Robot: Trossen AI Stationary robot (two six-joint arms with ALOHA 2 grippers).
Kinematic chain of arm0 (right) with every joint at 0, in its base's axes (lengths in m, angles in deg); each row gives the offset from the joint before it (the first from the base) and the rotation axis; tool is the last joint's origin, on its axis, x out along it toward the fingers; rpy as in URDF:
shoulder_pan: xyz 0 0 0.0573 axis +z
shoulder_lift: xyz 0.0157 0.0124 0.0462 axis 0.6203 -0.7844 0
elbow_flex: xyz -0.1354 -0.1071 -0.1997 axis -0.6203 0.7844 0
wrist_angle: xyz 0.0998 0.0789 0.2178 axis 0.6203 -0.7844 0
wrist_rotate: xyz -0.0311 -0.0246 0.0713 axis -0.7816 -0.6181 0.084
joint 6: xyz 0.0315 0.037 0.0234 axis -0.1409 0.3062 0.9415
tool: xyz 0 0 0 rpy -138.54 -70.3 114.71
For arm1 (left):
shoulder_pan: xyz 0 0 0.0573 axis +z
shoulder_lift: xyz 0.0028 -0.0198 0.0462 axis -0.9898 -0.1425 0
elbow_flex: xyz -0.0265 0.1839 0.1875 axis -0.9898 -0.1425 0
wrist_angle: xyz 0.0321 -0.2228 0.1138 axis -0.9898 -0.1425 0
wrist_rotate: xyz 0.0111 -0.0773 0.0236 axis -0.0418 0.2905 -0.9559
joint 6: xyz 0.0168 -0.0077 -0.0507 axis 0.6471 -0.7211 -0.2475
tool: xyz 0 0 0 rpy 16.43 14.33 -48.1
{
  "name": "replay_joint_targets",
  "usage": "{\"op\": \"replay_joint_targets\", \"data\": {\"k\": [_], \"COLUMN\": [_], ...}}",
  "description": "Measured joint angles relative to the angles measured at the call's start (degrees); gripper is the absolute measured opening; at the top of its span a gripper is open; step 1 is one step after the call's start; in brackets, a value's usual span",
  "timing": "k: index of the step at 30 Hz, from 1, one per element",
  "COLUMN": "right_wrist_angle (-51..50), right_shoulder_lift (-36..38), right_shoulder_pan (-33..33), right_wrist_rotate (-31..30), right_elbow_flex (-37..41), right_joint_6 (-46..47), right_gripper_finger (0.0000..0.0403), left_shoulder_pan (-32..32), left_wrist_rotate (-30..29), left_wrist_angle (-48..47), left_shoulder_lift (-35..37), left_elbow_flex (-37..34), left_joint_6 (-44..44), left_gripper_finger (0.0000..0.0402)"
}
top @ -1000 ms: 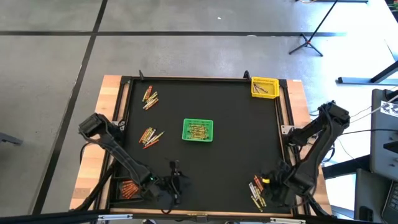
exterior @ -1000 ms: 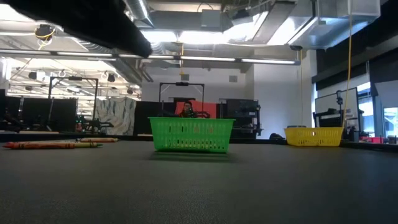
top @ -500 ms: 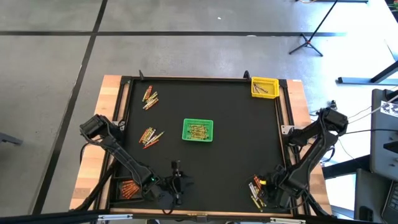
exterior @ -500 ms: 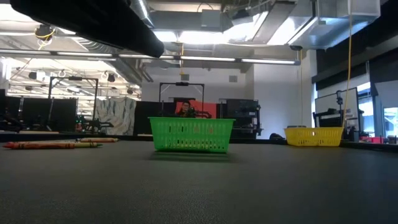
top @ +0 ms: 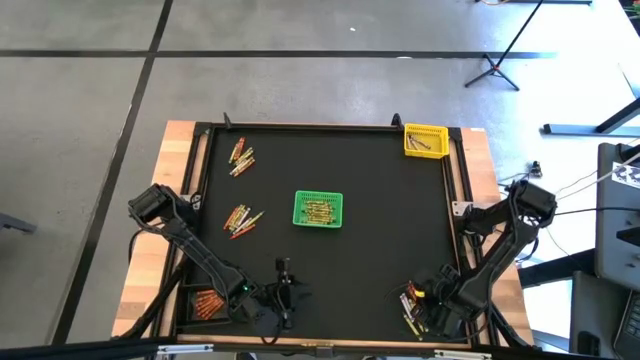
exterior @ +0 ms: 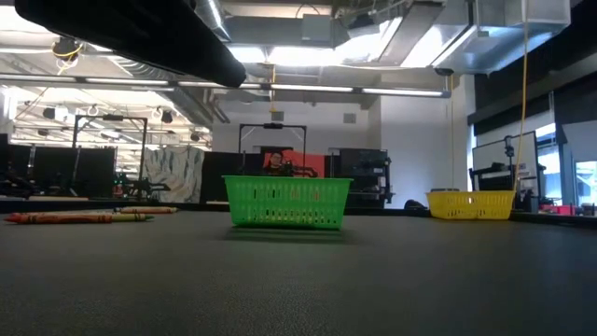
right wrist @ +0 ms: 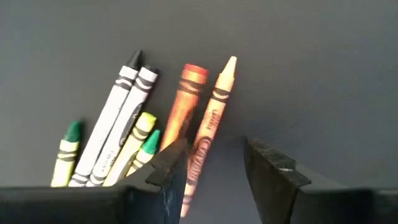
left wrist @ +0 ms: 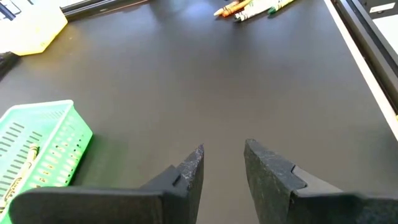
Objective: Sort crayons
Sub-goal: Put the orange crayon into the black bin
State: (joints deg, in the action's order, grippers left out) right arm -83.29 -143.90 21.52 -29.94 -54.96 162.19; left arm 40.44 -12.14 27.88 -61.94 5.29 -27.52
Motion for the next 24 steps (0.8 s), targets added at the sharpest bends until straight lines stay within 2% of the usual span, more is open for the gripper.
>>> {"op": "replay_joint_targets", "data": {"k": [11, 21, 24], "right_wrist_angle": [-4.3, -4.0, -4.1], "right_shoulder_lift": [-0.8, -0.8, -0.6], "right_shoulder_pan": [0.0, 0.1, 0.1], "right_wrist_rotate": [0.9, 0.9, 2.4], "right_elbow_flex": [0.0, 0.2, 0.1], "right_joint_6": [0.0, -3.5, -8.0], "right_gripper_finger": [0.0145, 0.0023, 0.0007], "left_shoulder_pan": [0.0, 0.0, 0.0], "left_wrist_rotate": [0.0, 0.2, 0.8], "left_wrist_angle": [0.0, 0.0, 0.0], "left_shoulder_lift": [0.0, 0.0, 0.0], "left_elbow_flex": [0.0, 0.0, 0.0], "left_joint_6": [0.0, -0.2, -0.2], "left_gripper_finger": [0.0101, 0.0101, 0.0101]}}
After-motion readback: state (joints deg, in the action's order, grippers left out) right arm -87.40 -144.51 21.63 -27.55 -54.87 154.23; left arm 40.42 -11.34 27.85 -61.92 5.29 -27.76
